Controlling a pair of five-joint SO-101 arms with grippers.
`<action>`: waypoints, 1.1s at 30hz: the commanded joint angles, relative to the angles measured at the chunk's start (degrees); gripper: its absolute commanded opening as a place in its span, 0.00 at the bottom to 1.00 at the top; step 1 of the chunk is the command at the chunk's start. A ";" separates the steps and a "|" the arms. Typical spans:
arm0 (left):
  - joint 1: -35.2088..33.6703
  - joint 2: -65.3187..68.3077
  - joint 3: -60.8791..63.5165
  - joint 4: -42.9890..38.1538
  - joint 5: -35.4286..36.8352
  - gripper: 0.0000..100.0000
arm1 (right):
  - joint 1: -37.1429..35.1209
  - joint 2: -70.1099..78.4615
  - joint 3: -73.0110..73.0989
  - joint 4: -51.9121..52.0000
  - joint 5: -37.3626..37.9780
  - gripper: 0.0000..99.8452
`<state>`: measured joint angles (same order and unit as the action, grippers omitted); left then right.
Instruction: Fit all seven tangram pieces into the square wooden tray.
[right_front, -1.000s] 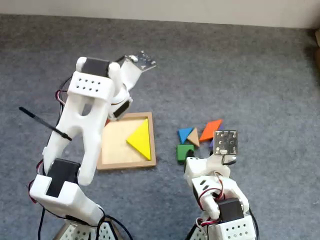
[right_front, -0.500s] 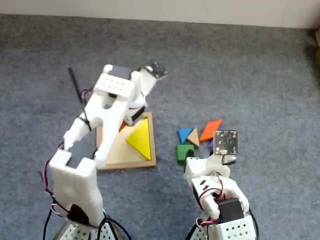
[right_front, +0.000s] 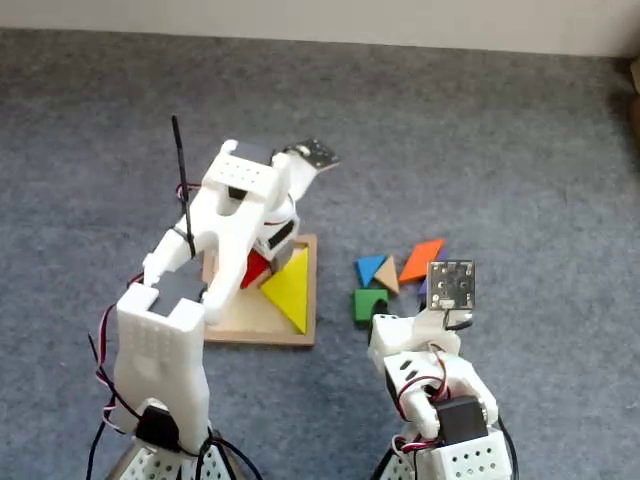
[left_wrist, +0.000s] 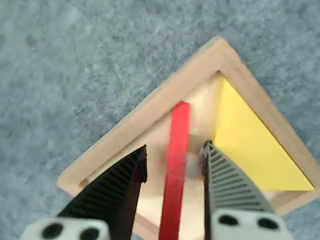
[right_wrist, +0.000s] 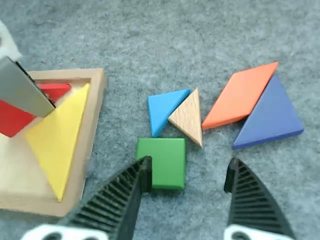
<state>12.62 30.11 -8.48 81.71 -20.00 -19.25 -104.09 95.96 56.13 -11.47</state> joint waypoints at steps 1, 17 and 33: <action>-0.75 -0.40 -5.05 0.09 0.44 0.21 | 0.66 -1.10 3.65 -1.01 0.62 0.24; -6.29 -0.48 -28.26 18.55 0.44 0.21 | 0.66 -1.10 3.74 -1.01 0.62 0.24; -11.30 -16.57 -20.53 19.16 0.18 0.21 | 0.66 -1.10 3.74 -1.01 0.62 0.24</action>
<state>1.27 20.62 -31.87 100.00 -20.00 -19.25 -104.09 95.96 56.13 -11.47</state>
